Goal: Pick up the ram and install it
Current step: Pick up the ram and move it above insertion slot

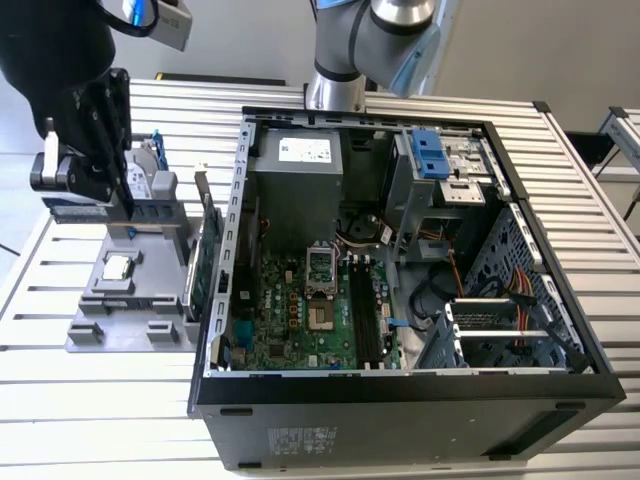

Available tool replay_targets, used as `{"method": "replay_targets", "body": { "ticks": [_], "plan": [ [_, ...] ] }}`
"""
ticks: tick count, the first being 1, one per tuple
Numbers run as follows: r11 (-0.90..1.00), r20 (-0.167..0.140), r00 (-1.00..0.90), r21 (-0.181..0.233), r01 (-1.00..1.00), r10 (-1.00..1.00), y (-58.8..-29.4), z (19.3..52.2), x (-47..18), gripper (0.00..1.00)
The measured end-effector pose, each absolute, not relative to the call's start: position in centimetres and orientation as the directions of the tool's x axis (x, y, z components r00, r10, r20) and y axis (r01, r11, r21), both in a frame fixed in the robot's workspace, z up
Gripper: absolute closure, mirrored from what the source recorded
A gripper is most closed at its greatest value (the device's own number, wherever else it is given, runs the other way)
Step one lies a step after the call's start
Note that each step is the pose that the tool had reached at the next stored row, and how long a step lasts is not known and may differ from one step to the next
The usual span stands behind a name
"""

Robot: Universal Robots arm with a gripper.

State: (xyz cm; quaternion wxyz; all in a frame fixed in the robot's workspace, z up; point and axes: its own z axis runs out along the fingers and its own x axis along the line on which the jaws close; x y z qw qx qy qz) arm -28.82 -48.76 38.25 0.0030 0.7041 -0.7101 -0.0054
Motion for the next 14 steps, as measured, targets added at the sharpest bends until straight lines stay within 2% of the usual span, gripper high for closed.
{"method": "replay_targets", "body": {
  "ticks": [14],
  "plan": [
    [0.008, -0.003, -0.008, 0.012, -1.000, -1.000, -48.8, 38.2, -27.0, 1.00]
  ]
}}
